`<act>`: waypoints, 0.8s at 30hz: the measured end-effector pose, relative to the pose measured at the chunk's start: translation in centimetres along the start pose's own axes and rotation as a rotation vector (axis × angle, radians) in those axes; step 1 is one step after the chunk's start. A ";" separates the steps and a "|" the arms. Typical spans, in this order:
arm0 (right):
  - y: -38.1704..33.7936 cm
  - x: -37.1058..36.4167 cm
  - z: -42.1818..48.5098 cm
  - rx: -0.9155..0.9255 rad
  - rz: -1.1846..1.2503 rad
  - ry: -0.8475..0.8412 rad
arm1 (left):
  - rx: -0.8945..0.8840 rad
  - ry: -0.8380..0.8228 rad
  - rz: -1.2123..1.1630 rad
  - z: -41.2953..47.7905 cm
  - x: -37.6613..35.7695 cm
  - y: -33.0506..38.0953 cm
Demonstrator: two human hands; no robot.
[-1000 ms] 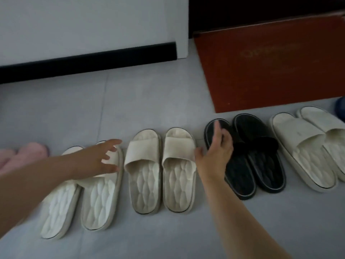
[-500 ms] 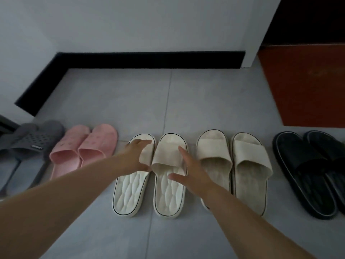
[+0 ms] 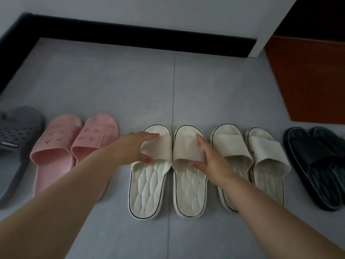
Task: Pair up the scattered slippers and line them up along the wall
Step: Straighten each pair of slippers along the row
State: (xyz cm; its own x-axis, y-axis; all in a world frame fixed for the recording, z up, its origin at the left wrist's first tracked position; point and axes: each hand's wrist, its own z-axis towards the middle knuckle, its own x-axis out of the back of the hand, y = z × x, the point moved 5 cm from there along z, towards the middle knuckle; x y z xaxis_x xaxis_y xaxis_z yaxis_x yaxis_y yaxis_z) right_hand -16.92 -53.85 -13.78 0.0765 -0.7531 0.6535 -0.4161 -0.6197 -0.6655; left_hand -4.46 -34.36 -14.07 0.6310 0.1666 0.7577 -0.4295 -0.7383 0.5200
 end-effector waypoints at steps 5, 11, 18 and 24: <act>-0.4 -0.7 -0.3 0.015 -0.123 0.005 | -0.029 -0.042 0.075 0.7 -0.4 0.4; -4.1 -2.5 -0.8 0.049 -0.327 -0.053 | -0.016 -0.027 -0.033 -0.7 0.7 0.1; -15.1 -8.5 1.8 0.361 -0.114 -0.333 | 0.156 0.404 -0.216 -8.6 9.5 -8.8; -19.4 -13.9 6.8 0.327 -0.163 -0.370 | 0.485 0.466 -0.211 -13.8 8.3 -17.6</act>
State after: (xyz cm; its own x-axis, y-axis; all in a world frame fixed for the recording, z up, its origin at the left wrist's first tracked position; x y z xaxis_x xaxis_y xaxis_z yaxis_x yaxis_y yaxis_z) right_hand -3.79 -32.90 -12.38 0.4562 -0.6320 0.6264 -0.0714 -0.7277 -0.6822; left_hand -0.60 -10.97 -11.46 0.2802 0.5205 0.8066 0.0763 -0.8496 0.5218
